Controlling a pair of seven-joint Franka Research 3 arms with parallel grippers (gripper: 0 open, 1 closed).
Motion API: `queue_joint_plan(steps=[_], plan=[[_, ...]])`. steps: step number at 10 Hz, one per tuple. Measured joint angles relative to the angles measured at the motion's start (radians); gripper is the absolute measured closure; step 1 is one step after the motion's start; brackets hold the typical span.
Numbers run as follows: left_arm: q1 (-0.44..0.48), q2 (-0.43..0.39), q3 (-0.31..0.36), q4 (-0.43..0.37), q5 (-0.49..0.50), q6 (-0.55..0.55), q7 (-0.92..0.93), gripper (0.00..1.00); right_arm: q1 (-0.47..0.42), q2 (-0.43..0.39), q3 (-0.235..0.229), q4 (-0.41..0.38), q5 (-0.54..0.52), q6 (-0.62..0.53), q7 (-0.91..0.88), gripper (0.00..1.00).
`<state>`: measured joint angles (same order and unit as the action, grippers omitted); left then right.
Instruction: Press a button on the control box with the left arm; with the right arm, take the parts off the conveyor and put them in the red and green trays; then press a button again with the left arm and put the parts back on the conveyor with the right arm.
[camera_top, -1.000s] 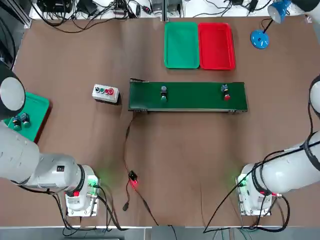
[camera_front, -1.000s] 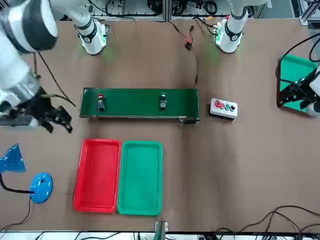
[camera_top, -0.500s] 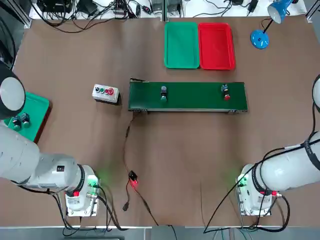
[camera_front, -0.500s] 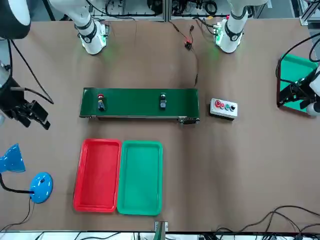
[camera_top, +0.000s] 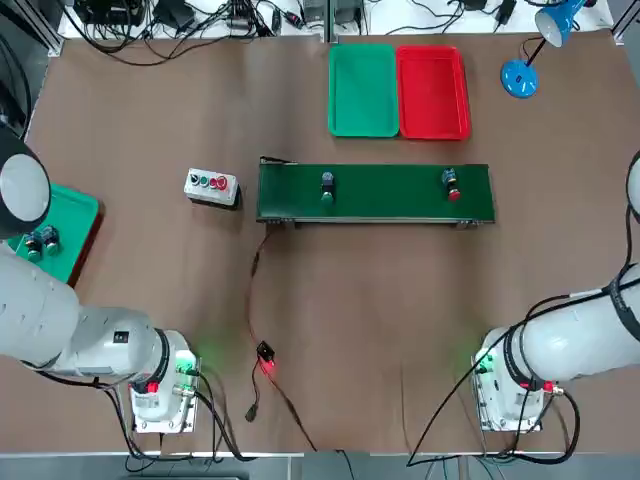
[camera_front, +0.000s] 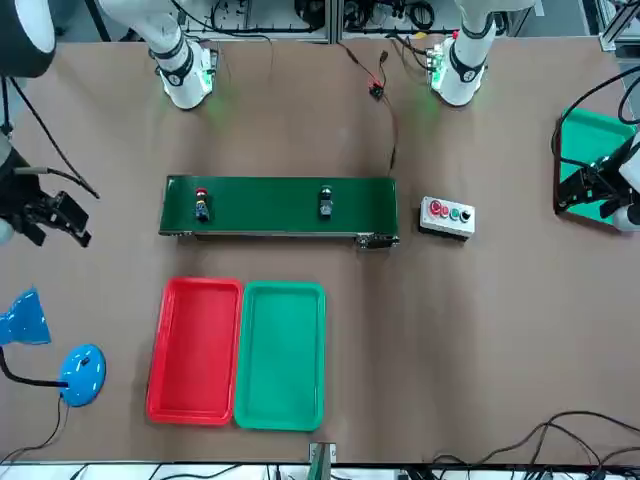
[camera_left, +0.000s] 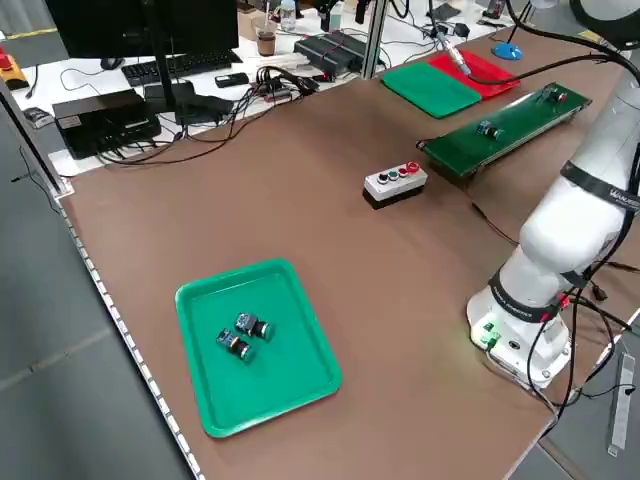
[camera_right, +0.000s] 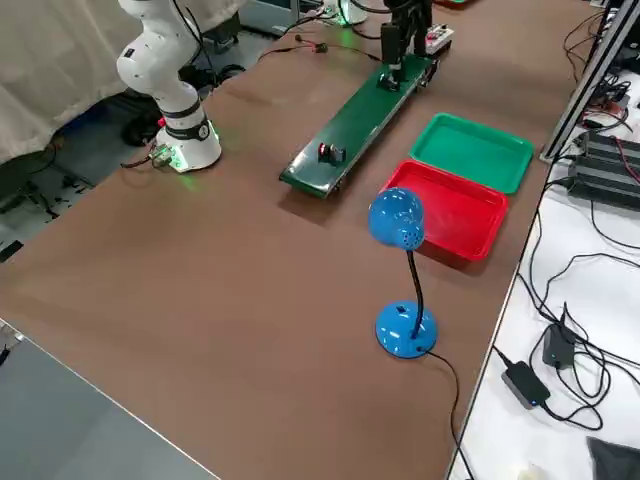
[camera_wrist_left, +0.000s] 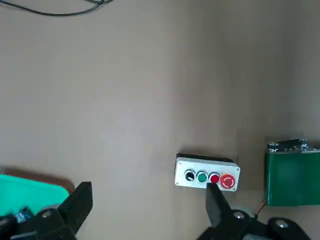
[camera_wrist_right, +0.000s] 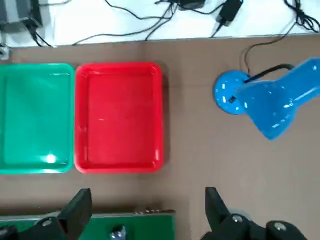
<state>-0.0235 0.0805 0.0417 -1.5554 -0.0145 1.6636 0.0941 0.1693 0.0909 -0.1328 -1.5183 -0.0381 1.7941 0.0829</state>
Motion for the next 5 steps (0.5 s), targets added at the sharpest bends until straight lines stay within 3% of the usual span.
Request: queue_joint_plan(steps=[5], plan=[[-0.002, 0.000, -0.004, 0.000, 0.000, -0.018, -0.013, 0.00, -0.005, -0.006, 0.000, 0.000, -0.025, -0.039, -0.001, 0.00]])
